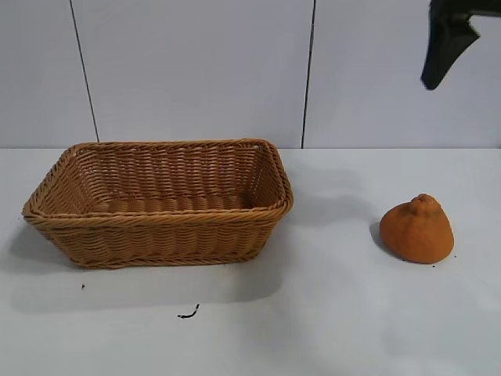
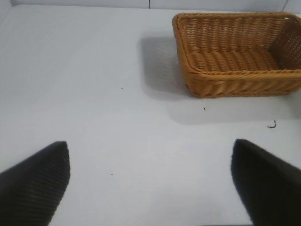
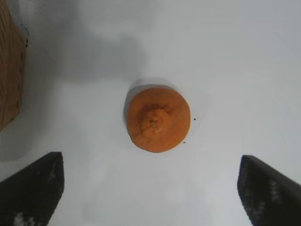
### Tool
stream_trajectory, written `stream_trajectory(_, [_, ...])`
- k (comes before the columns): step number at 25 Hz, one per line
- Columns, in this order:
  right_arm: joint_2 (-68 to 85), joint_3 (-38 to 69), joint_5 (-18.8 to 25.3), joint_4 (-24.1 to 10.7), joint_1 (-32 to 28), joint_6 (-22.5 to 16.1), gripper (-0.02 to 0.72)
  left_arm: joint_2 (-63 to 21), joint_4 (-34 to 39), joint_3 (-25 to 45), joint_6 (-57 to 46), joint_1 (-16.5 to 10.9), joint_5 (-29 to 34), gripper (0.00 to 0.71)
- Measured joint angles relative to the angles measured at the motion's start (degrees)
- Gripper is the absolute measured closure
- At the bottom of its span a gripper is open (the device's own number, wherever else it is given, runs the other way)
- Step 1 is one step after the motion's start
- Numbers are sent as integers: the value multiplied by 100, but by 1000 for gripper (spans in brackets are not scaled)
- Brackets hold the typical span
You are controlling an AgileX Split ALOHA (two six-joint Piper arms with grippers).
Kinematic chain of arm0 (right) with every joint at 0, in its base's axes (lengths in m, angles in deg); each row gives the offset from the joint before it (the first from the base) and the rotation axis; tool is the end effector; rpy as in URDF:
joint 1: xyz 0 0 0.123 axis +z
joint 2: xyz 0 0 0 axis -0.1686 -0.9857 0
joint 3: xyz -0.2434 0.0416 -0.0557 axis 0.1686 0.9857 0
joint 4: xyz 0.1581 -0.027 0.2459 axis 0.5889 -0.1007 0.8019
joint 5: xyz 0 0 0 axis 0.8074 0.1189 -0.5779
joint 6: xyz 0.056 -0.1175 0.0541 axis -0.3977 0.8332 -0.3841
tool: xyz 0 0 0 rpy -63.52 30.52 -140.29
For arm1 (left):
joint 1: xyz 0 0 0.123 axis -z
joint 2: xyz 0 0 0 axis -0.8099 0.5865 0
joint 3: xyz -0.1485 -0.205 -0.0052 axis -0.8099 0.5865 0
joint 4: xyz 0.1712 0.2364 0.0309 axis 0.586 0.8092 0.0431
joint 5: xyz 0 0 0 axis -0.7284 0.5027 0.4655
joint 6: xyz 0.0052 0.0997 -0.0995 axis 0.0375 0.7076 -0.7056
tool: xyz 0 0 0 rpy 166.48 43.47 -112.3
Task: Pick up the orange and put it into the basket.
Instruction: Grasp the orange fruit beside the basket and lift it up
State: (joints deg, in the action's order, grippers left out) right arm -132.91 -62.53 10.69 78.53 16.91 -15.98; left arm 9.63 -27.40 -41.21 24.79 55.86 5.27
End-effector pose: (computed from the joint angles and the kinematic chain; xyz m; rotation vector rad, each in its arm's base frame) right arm 0.4354 0.0620 0.1351 -0.2024 2.9439 0.0897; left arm 0.1077 -0.0025 0.2756 -0.0118 2.0401 -0.0381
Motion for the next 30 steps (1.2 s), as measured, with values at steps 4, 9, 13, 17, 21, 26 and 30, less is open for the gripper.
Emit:
stream_trajectory(4, [-346, 0, 153, -232, -24, -190, 10, 0, 0, 0, 0, 0, 0, 44])
stream_trajectory(9, [-708, 0, 134, -381, -25, -293, 10, 0, 0, 0, 0, 0, 0, 44])
stream_trajectory(13, [-1130, 0, -44, -406, -25, -352, 10, 0, 0, 0, 0, 0, 0, 44])
stream_trajectory(17, [-1493, 0, -304, -406, -25, -476, 11, 0, 0, 0, 0, 0, 0, 44])
stream_trajectory(21, [-1672, 0, -444, -465, -25, -587, 35, 0, 0, 0, 0, 0, -2, 44])
stream_trajectory(26, [-1632, -7, -411, -492, -25, -606, 445, 0, 0, 0, 0, 0, -2, 44])
stream_trajectory(30, [-1311, -25, -291, -571, -25, -606, 639, 0, 0, 0, 0, 0, -2, 44])
